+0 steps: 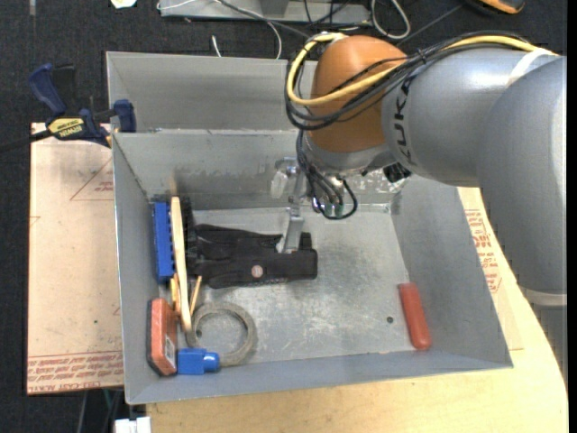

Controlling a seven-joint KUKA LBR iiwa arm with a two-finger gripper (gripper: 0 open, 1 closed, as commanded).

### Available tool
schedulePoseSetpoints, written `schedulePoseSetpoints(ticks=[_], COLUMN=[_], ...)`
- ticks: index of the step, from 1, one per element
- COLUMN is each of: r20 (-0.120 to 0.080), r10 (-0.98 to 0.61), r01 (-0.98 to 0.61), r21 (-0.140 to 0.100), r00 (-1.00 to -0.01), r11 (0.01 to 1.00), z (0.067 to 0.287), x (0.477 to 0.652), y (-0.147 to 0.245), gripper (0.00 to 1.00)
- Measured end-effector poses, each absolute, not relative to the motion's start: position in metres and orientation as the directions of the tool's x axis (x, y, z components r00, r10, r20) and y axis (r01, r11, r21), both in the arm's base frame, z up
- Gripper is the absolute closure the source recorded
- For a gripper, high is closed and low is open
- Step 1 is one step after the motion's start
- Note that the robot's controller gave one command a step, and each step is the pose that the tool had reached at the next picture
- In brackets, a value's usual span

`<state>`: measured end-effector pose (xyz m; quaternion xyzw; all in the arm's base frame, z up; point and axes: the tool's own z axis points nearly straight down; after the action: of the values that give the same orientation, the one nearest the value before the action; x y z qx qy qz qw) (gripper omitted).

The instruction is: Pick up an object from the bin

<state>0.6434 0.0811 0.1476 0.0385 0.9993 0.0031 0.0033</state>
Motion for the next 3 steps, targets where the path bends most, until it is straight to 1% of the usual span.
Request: schedulePoseSetpoints(ticks=[1, 2, 3], r20=[-0.009, -0.012, -0.024], r10=[-0.022, 0.027, 0.025], r01=[-0.022, 0.027, 0.025], r21=[0.007, 0.007, 0.007], r00=[-1.000, -1.000, -0.999], r11=[1.000, 1.000, 1.000], z=[0.127, 0.090, 0.081], x=[0.644, 0.635, 0.634], y=[0.032, 0.048, 0.070], gripper=[0.00, 0.00, 1.00])
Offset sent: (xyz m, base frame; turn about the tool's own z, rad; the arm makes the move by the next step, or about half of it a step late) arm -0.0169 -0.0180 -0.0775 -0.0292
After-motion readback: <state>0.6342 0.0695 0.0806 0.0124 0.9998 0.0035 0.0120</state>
